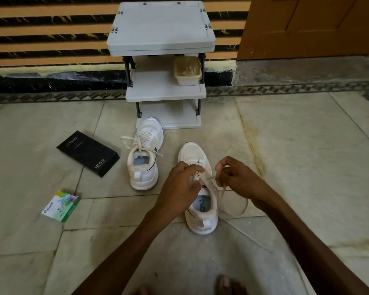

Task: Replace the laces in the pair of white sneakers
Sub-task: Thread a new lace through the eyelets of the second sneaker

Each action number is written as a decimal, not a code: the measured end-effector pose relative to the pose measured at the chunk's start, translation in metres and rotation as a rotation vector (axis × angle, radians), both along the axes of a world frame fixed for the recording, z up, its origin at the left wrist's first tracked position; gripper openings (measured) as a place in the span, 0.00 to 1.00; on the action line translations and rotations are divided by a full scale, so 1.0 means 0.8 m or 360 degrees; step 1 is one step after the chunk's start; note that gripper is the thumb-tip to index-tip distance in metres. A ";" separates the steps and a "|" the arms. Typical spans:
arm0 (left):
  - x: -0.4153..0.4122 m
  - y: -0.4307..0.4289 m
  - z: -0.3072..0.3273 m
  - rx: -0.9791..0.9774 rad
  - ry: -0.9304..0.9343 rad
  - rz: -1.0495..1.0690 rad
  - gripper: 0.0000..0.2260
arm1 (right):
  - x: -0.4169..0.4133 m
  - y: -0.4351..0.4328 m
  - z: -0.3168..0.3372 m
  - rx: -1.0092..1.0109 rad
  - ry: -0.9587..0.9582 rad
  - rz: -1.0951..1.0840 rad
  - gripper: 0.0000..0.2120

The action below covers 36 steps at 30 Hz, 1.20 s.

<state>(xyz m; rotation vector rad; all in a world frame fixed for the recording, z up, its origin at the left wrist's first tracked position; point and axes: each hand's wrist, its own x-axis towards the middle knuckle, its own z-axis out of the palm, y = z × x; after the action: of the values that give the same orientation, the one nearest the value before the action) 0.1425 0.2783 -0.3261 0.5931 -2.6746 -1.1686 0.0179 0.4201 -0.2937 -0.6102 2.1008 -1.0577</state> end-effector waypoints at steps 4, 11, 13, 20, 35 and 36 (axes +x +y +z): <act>-0.026 0.002 0.016 -0.0062 -0.0075 -0.0135 0.07 | 0.004 -0.005 0.048 -0.0168 0.0199 0.0172 0.04; -0.041 -0.026 0.059 0.0018 0.0294 0.0187 0.05 | 0.005 0.017 0.073 0.0431 0.0847 0.0342 0.02; -0.043 -0.033 0.069 0.0048 0.0308 0.0222 0.05 | 0.007 0.023 0.063 0.0549 0.0665 0.0485 0.05; -0.039 -0.029 0.071 0.0129 0.0332 0.0305 0.06 | 0.016 0.013 0.035 0.0725 0.0381 0.0859 0.08; -0.003 -0.012 0.034 0.1164 -0.0194 0.0060 0.13 | 0.013 -0.019 0.024 -0.0511 -0.0287 -0.0510 0.04; -0.001 -0.013 0.030 0.1132 -0.0157 0.0092 0.12 | 0.014 -0.019 0.022 -0.0523 -0.0321 -0.0545 0.05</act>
<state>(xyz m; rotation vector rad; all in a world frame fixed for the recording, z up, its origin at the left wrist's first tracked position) 0.1418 0.2675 -0.3019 0.8244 -2.2344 -2.1245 0.0294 0.4048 -0.2759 -0.2811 1.9078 -1.6077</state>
